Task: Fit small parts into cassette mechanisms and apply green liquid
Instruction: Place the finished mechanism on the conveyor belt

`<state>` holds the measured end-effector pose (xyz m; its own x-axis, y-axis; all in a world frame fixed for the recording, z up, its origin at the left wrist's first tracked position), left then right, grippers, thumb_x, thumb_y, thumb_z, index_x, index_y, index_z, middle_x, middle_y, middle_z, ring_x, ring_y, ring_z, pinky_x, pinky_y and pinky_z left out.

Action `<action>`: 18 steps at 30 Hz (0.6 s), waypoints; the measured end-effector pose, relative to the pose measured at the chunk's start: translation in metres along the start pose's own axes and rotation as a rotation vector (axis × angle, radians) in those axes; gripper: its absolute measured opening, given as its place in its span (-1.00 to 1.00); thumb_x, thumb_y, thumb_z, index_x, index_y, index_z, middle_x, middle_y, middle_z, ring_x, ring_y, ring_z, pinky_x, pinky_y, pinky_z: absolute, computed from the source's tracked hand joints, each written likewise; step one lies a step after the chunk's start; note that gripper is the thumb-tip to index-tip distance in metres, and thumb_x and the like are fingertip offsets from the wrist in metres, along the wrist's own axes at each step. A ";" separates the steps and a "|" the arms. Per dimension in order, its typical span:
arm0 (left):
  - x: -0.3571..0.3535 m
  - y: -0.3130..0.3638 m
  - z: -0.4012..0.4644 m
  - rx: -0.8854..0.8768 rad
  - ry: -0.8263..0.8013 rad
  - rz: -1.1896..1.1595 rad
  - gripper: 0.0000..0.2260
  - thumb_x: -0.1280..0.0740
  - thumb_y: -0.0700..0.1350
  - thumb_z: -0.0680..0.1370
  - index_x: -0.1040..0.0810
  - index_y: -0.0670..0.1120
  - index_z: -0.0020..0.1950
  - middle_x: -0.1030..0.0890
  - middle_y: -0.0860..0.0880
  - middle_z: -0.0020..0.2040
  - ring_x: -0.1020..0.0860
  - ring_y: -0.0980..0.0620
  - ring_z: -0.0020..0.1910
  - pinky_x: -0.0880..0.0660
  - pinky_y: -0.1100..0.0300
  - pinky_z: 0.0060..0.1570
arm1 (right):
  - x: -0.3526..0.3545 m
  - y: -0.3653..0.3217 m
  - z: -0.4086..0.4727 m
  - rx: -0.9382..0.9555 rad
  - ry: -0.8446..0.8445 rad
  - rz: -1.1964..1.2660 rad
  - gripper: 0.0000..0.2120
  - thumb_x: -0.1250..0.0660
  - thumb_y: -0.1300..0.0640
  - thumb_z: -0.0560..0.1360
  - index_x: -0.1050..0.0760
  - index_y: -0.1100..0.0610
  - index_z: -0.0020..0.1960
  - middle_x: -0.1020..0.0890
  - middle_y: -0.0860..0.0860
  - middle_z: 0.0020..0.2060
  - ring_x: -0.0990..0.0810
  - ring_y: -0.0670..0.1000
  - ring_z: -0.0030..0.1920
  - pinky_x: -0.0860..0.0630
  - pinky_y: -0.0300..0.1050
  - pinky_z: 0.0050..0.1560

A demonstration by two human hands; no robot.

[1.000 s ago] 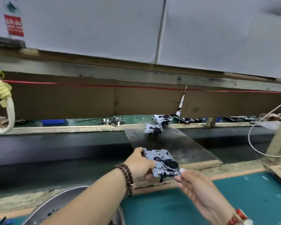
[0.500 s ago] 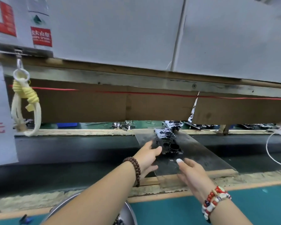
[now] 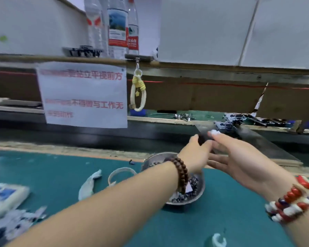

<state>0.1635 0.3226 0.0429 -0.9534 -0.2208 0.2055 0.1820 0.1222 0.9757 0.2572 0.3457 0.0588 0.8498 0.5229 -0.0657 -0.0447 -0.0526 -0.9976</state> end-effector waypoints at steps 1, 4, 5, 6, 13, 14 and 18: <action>0.006 -0.006 -0.016 0.019 0.008 -0.041 -0.50 -0.09 0.05 0.61 -0.04 -0.02 0.51 -0.37 -0.10 0.38 -0.47 -0.10 0.23 -0.48 -0.06 0.17 | -0.013 0.000 -0.010 0.014 -0.018 -0.010 -0.90 -0.21 0.02 0.56 -0.50 -0.05 -0.03 -0.65 -0.08 -0.07 -0.65 -0.02 -0.02 -0.59 -0.16 -0.04; 0.023 -0.022 -0.061 0.092 0.030 -0.224 -0.54 -0.06 0.01 0.62 -0.05 -0.02 0.50 -0.42 -0.07 0.14 -0.47 -0.05 0.03 -0.49 0.02 0.00 | -0.049 -0.002 -0.034 0.092 -0.007 -0.091 -0.88 -0.20 0.02 0.56 -0.49 -0.12 -0.10 -0.56 -0.23 -0.08 -0.53 -0.14 0.05 -0.45 -0.11 0.13; 0.031 -0.027 -0.071 0.099 0.052 -0.256 -0.56 -0.06 0.01 0.63 -0.08 -0.02 0.49 -0.41 -0.08 0.13 -0.46 -0.04 0.02 -0.48 0.03 -0.01 | -0.063 -0.003 -0.039 0.109 -0.017 -0.112 -0.87 -0.19 0.03 0.56 -0.49 -0.13 -0.10 -0.55 -0.25 -0.06 -0.52 -0.16 0.06 -0.43 -0.11 0.14; 0.039 -0.032 -0.079 0.091 0.090 -0.261 -0.57 -0.06 0.01 0.62 -0.12 -0.02 0.48 -0.41 -0.08 0.16 -0.47 -0.04 0.05 -0.46 0.05 -0.01 | -0.078 -0.002 -0.045 0.111 -0.041 -0.120 -0.86 -0.19 0.03 0.57 -0.49 -0.13 -0.10 -0.57 -0.25 -0.08 -0.54 -0.19 0.02 -0.44 -0.13 0.07; 0.125 -0.063 -0.135 0.074 0.440 -0.147 -0.63 -0.12 -0.01 0.61 -0.29 -0.05 0.42 -0.44 -0.03 0.31 -0.42 -0.01 0.26 -0.37 -0.02 0.31 | -0.173 0.044 -0.061 -0.031 -0.204 -0.102 -0.80 -0.13 0.13 0.60 -0.52 0.05 0.09 -0.58 -0.02 0.12 -0.50 -0.05 0.15 -0.39 -0.12 -0.06; 0.137 -0.067 -0.145 0.073 0.479 -0.132 -0.64 -0.13 -0.03 0.61 -0.30 -0.04 0.40 -0.46 -0.01 0.26 -0.44 0.01 0.20 -0.39 -0.02 0.29 | -0.184 0.052 -0.063 -0.062 -0.223 -0.098 -0.78 -0.12 0.12 0.61 -0.51 0.05 0.14 -0.56 -0.02 0.15 -0.48 -0.03 0.19 -0.38 -0.13 -0.07; 0.177 -0.082 -0.177 0.039 0.627 0.114 -0.66 -0.17 -0.14 0.58 -0.33 -0.04 0.36 -0.44 -0.03 0.24 -0.44 0.01 0.18 -0.37 0.11 0.24 | -0.227 0.078 -0.066 -0.114 -0.330 -0.143 -0.73 -0.08 0.25 0.60 -0.47 0.13 0.21 -0.57 0.06 0.18 -0.51 0.05 0.22 -0.44 -0.16 -0.11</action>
<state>0.0222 0.1024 0.0123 -0.6043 -0.7275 0.3249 0.2538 0.2108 0.9440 0.0956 0.1671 -0.0026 0.6271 0.7771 0.0526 0.1370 -0.0436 -0.9896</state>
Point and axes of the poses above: each hand's wrist, its own z-axis towards the middle knuckle, its own x-axis out of the back of the hand, y = z × x, the point moved 4 cm from there along z, towards the middle knuckle
